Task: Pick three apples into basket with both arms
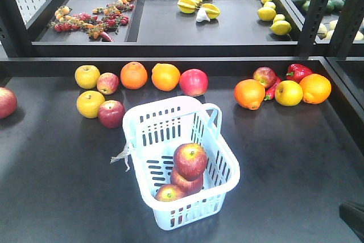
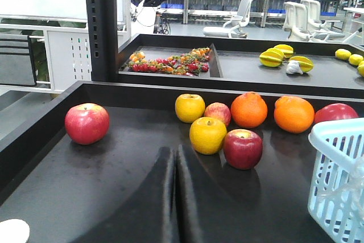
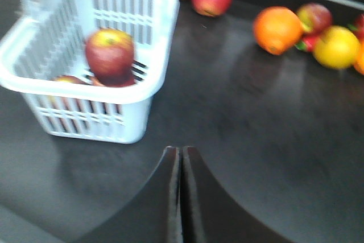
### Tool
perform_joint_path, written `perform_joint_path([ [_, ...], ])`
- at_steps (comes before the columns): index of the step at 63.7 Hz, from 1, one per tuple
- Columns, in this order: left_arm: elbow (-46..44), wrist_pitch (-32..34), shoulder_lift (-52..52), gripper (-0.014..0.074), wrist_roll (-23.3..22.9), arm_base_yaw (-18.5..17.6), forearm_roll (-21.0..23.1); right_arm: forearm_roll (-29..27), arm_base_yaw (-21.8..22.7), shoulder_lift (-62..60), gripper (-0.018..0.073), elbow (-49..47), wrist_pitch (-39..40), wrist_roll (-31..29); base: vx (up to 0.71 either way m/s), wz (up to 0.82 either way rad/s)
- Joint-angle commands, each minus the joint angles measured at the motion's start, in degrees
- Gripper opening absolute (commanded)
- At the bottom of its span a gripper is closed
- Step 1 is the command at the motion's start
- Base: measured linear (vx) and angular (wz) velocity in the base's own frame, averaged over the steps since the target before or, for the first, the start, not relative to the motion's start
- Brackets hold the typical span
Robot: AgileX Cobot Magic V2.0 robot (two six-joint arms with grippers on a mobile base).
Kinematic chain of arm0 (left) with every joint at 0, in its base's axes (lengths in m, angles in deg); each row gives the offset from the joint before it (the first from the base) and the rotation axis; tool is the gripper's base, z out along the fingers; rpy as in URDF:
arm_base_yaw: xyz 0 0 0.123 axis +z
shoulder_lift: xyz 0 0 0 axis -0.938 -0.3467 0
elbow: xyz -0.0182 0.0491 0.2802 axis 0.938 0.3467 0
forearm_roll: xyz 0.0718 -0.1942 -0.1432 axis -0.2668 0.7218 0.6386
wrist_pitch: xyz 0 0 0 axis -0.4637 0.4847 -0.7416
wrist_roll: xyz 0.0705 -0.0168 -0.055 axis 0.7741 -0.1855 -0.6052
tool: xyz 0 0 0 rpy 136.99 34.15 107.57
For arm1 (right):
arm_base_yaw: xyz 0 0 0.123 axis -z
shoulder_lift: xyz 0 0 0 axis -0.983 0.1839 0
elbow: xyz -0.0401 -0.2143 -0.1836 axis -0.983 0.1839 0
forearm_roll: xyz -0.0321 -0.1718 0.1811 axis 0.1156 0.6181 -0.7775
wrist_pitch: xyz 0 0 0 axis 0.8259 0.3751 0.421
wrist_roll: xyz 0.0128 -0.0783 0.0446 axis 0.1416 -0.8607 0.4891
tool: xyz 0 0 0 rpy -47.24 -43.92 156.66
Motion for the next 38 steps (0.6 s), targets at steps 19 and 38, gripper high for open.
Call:
perform_joint_path([
  [19,1.3,4.6,0.8,-0.0006,0.0,0.1,0.6,1.3,16.0,-12.4,-0.0004,16.7,16.8,11.6,0.00,0.00],
  [38,1.3,4.6,0.8,-0.0006,0.0,0.1,0.6,1.3,21.3,-20.6,-0.0004,21.8,26.2,13.0,0.00,0.00],
])
